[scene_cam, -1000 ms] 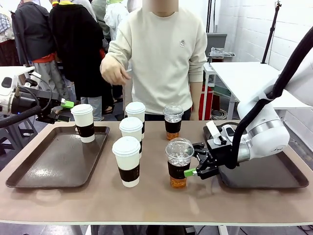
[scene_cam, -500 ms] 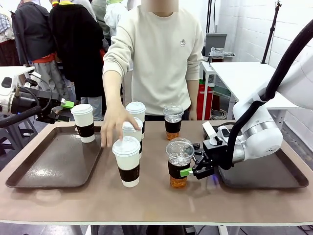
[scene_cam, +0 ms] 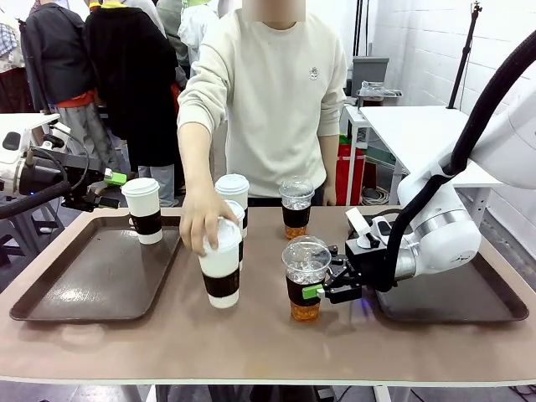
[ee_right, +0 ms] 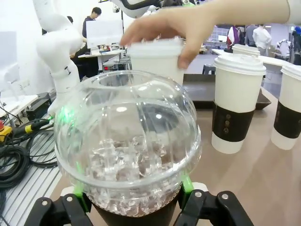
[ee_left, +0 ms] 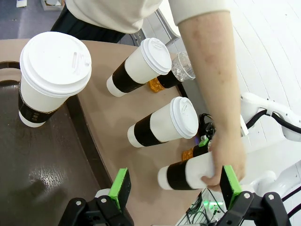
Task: Distribute the coffee onto the tray.
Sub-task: Pick up one iced Americano and place it on the right Handle tray.
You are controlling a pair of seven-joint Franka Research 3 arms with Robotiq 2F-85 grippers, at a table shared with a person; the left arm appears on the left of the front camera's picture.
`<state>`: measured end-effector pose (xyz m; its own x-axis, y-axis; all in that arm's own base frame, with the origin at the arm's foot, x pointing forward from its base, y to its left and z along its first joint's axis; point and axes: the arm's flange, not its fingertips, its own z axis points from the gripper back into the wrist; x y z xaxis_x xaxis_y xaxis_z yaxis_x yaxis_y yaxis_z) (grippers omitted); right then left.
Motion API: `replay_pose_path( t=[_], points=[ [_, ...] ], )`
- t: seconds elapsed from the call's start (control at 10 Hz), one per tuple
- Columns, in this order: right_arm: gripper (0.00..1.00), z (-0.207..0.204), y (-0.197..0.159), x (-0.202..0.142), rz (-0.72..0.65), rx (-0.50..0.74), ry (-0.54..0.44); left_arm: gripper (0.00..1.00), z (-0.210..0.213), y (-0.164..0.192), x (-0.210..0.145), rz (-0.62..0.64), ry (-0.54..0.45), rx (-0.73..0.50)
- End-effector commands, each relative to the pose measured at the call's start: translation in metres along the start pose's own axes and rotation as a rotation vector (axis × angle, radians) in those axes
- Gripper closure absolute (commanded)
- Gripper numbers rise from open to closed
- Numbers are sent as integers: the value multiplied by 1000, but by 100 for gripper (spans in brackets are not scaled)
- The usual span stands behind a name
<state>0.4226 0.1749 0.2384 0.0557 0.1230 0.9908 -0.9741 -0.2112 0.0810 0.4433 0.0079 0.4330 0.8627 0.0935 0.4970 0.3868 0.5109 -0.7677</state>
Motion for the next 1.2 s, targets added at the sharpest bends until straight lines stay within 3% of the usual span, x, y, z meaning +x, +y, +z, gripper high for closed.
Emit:
replay_pose_path(
  t=[0.0, 0.3, 0.6, 1.1],
  points=[
    [18, -3, -4, 2, -5, -7, -19, 0, 1, -2, -3, 2, 1, 1],
    [18, 4, 0, 7, 10, -8, -50, 0, 1, -2, -3, 2, 1, 1],
    [18, 36, 21, 37, 81, -51, -92, 0, 1, -2, -3, 2, 1, 1],
    [18, 142, 68, 57, 82, -261, -47, 0, 1, -2, -3, 2, 1, 1]
  ],
)
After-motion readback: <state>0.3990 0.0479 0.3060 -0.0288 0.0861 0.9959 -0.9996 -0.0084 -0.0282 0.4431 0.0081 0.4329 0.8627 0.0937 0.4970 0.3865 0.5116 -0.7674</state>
